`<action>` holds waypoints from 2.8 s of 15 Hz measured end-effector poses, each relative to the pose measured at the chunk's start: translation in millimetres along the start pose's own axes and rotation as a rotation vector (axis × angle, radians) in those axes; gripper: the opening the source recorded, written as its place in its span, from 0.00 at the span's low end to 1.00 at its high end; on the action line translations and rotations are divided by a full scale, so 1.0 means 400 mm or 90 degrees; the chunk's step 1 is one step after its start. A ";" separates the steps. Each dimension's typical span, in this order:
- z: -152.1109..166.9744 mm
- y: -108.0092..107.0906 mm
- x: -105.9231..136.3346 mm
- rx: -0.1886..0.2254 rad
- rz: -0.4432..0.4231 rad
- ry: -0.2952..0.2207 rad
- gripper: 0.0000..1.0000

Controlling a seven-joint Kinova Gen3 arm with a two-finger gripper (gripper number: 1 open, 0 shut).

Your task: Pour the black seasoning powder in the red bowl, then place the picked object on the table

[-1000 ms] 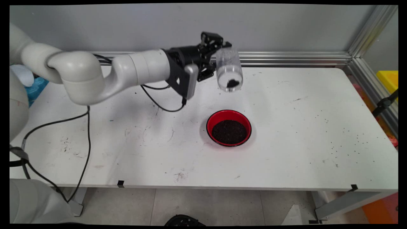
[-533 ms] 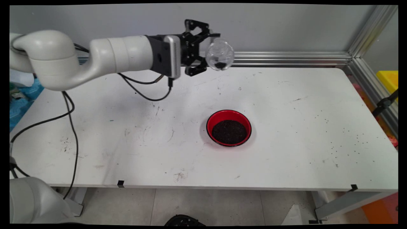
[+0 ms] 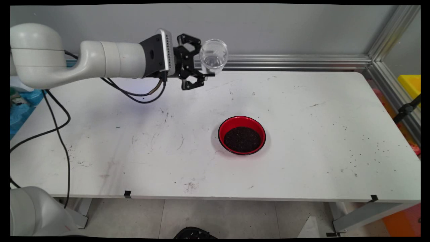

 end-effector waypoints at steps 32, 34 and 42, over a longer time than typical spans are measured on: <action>0.173 -0.038 -0.252 -0.177 -0.368 -0.079 0.00; 0.201 -0.044 -0.262 -0.186 -0.351 -0.068 0.00; 0.291 -0.041 -0.283 -0.211 -0.372 -0.045 0.00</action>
